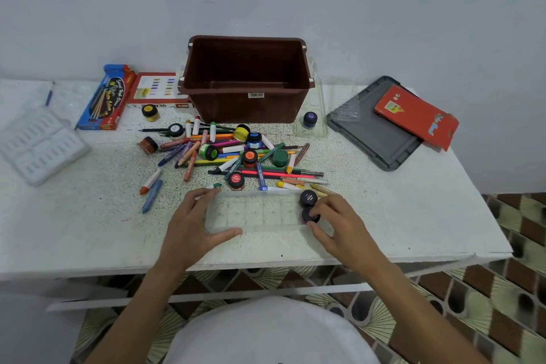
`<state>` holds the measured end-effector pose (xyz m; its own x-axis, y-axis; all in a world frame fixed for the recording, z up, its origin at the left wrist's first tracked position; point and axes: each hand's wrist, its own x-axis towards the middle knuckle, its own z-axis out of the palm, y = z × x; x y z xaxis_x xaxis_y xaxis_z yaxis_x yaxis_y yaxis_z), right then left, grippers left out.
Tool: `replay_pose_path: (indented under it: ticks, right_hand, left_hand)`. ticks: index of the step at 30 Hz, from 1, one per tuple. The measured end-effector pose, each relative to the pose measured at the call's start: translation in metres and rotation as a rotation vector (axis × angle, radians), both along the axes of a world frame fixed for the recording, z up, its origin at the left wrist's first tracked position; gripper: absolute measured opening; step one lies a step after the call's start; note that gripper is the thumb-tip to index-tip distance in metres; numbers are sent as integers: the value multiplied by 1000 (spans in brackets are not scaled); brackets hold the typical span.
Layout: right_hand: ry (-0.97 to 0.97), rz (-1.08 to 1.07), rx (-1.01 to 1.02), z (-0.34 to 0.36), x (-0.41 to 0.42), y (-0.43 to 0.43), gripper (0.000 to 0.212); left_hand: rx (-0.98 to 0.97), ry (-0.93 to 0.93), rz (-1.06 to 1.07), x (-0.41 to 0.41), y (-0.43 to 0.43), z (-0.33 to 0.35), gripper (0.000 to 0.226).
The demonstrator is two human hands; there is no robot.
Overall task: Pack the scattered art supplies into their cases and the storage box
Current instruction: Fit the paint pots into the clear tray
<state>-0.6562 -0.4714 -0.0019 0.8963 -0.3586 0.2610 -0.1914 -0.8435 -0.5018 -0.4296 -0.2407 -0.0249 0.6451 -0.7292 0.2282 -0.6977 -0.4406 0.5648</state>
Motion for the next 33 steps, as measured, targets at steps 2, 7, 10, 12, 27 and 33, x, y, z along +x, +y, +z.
replay_pose_path:
  ticks: [2, 7, 10, 12, 27, 33]
  right_hand:
    - [16, 10, 11, 3, 1, -1, 25]
    - [-45, -41, 31, 17, 17, -8, 21]
    - [-82, -84, 54, 22, 40, -19, 8]
    - [-69, -121, 62, 24, 59, -29, 8]
    - [189, -59, -19, 27, 149, -49, 34]
    - [116, -110, 135, 21, 147, -44, 27]
  left_hand:
    - [-2, 0, -3, 0, 1, 0, 99]
    - [-16, -7, -9, 1, 0, 0, 98]
    - [-21, -5, -14, 1, 0, 0, 97]
    - [-20, -10, -12, 1, 0, 0, 97]
    - [7, 2, -5, 1, 0, 0, 97]
    - [-4, 7, -11, 2, 1, 1, 96]
